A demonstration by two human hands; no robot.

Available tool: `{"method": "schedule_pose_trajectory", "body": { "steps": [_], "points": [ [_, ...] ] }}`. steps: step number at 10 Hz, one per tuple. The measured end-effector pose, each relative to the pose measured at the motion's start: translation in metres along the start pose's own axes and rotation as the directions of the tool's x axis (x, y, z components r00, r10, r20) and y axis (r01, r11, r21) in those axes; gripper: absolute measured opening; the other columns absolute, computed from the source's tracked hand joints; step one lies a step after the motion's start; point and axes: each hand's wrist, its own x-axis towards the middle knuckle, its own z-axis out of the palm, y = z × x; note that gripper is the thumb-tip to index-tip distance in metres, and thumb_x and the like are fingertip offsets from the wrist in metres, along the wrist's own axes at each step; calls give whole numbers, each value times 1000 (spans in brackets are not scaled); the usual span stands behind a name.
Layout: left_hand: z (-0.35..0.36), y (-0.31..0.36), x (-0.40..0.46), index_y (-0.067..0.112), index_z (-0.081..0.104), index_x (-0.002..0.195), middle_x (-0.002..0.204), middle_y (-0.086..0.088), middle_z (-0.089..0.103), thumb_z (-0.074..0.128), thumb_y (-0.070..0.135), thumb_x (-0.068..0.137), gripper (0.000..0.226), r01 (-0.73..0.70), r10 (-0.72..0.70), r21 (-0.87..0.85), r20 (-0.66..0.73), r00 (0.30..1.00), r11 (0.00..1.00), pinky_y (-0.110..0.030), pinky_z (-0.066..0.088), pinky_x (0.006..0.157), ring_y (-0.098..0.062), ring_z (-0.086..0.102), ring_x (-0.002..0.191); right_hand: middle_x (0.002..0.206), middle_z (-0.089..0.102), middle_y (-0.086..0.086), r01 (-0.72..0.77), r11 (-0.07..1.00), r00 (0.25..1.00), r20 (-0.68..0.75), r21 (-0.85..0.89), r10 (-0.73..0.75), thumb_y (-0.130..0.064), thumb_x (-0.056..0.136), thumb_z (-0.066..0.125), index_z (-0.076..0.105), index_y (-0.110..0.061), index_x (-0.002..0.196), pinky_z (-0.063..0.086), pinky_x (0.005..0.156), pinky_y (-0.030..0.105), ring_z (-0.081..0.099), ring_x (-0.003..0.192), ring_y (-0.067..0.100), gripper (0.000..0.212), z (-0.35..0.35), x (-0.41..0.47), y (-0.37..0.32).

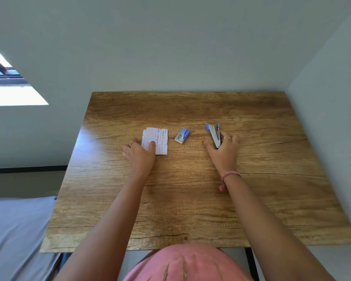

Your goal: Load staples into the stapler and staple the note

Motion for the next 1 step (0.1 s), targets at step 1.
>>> {"method": "schedule_pose_trajectory", "body": {
  "steps": [1],
  "points": [
    [0, 3, 1, -2, 39, 135, 140, -15, 28, 60, 35, 91, 61, 19, -20, -38, -23, 1000, 999, -41, 26, 106, -32, 23, 130, 127, 45, 10, -1, 1000, 1000, -2, 14, 1, -41, 80, 76, 52, -4, 134, 39, 101, 30, 47, 120, 23, 71, -1, 1, 1]
  ]
}}
